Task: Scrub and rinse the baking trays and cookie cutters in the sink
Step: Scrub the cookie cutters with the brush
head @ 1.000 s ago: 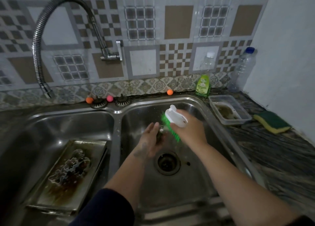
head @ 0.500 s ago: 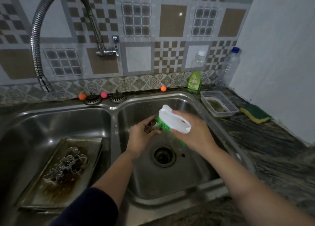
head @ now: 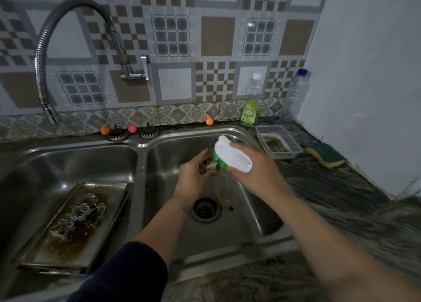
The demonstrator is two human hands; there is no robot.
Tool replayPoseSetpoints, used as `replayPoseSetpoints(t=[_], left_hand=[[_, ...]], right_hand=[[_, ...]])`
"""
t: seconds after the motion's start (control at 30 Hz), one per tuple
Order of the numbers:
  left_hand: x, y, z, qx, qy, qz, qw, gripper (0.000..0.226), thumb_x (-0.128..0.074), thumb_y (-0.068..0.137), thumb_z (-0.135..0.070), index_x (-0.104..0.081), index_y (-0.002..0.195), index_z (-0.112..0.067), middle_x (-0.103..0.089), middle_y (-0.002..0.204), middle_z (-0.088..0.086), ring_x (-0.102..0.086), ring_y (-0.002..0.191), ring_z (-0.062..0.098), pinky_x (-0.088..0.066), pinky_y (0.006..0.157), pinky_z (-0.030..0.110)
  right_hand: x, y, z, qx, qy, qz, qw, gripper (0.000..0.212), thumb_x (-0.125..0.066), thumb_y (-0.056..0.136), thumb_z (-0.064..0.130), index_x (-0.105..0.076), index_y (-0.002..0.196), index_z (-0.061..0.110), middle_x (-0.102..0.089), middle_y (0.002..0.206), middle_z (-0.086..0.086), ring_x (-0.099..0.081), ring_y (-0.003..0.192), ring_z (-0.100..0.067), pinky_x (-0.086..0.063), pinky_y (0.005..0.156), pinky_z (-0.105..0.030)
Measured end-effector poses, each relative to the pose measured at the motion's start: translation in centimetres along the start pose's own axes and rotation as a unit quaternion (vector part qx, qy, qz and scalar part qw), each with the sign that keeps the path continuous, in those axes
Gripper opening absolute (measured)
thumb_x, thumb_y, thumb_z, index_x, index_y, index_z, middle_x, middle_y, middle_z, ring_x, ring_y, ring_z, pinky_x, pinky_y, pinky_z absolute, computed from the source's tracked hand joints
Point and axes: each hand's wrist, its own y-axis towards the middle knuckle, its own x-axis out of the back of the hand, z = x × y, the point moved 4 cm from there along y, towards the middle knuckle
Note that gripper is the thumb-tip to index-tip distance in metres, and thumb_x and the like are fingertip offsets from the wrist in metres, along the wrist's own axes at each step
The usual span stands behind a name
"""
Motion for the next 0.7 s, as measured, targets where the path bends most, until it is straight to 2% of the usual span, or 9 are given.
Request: replayPoseSetpoints(t=[0.07, 0.13, 0.27, 0.37, 0.43, 0.5, 0.57, 0.6, 0.7], left_hand=[[-1.4, -0.3, -0.9, -0.014, 0.013, -0.014, 1.0, 0.05, -0.074, 0.079, -0.001, -0.062, 0.124, -0.02, -0.067, 0.099, -0.019, -0.062, 0.09, -0.005, -0.045, 0.075, 0.007], [-2.9, -0.7, -1.6, -0.014, 0.01, -0.025, 1.0, 0.048, -0.071, 0.081, 0.001, -0.062, 0.123, -0.021, -0.066, 0.096, -0.022, -0.061, 0.086, -0.011, -0.043, 0.073, 0.003], [-5.7, -1.6, -2.9, -0.013, 0.036, -0.039, 0.998, 0.051, -0.075, 0.078, -0.004, -0.063, 0.125, -0.017, -0.07, 0.103, -0.013, -0.064, 0.09, -0.005, -0.041, 0.074, 0.0], [-7.3, -2.1, -3.4, -0.015, 0.056, -0.043, 0.997, 0.05, -0.074, 0.079, -0.002, -0.063, 0.124, -0.019, -0.067, 0.102, -0.014, -0.059, 0.083, -0.015, -0.039, 0.071, -0.002], [-8.7, -2.5, -3.2, 0.012, 0.062, -0.039, 0.997, 0.049, -0.076, 0.078, -0.005, -0.063, 0.124, -0.016, -0.068, 0.103, -0.008, -0.061, 0.091, -0.003, -0.04, 0.075, 0.0], [-10.2, -3.1, -2.7, 0.053, 0.043, -0.038, 0.997, 0.05, -0.077, 0.078, -0.007, -0.061, 0.125, -0.012, -0.067, 0.101, -0.004, -0.063, 0.098, 0.01, -0.047, 0.088, 0.013], [-11.4, -3.5, -1.9, 0.077, 0.033, -0.042, 0.996, 0.053, -0.078, 0.078, -0.011, -0.06, 0.127, -0.013, -0.07, 0.104, 0.0, -0.064, 0.101, 0.012, -0.05, 0.096, 0.032], [-11.9, -3.6, -1.7, 0.081, 0.04, -0.044, 0.995, 0.052, -0.078, 0.077, -0.016, -0.061, 0.127, -0.016, -0.072, 0.105, 0.001, -0.065, 0.103, 0.012, -0.051, 0.096, 0.035], [-12.6, -3.8, -0.9, 0.089, 0.053, -0.051, 0.993, 0.05, -0.079, 0.077, -0.023, -0.063, 0.124, -0.018, -0.073, 0.105, 0.0, -0.065, 0.106, 0.009, -0.053, 0.094, 0.033]], right_hand=[[0.6, -0.6, 0.2, 0.03, 0.003, 0.027, 0.999, 0.058, -0.075, 0.077, 0.032, -0.054, 0.131, 0.039, -0.059, 0.127, 0.007, -0.056, 0.11, -0.011, -0.048, 0.082, -0.026], [1.4, -0.9, -0.8, 0.022, -0.002, 0.028, 0.999, 0.058, -0.074, 0.077, 0.033, -0.054, 0.131, 0.039, -0.06, 0.126, 0.006, -0.057, 0.11, -0.014, -0.05, 0.084, -0.031], [3.6, -1.0, -3.6, -0.005, -0.002, 0.016, 1.0, 0.058, -0.073, 0.077, 0.034, -0.054, 0.132, 0.035, -0.062, 0.125, 0.001, -0.059, 0.11, -0.019, -0.051, 0.086, -0.036], [4.1, -2.2, -5.0, 0.008, 0.0, 0.04, 0.999, 0.059, -0.073, 0.076, 0.038, -0.052, 0.132, 0.038, -0.062, 0.125, 0.001, -0.059, 0.109, -0.02, -0.052, 0.085, -0.038], [5.0, -2.5, -6.9, -0.037, 0.006, 0.038, 0.999, 0.059, -0.072, 0.077, 0.039, -0.052, 0.133, 0.038, -0.061, 0.128, 0.003, -0.058, 0.112, -0.02, -0.051, 0.087, -0.037], [5.8, -2.5, -9.0, -0.072, 0.013, 0.039, 0.997, 0.059, -0.071, 0.079, 0.039, -0.052, 0.134, 0.038, -0.059, 0.131, 0.003, -0.056, 0.116, -0.02, -0.05, 0.091, -0.037], [6.4, -2.7, -10.7, -0.087, -0.005, 0.038, 0.995, 0.059, -0.07, 0.081, 0.038, -0.05, 0.136, 0.035, -0.058, 0.132, 0.001, -0.054, 0.118, -0.021, -0.049, 0.092, -0.035], [6.7, -2.8, -11.6, -0.1, -0.017, 0.036, 0.994, 0.059, -0.069, 0.082, 0.037, -0.049, 0.137, 0.034, -0.057, 0.132, -0.001, -0.054, 0.118, -0.023, -0.048, 0.091, -0.034], [7.2, -3.2, -14.4, -0.148, -0.055, 0.019, 0.987, 0.061, -0.068, 0.084, 0.034, -0.044, 0.14, 0.034, -0.055, 0.129, -0.008, -0.053, 0.116, -0.028, -0.047, 0.088, -0.036]])
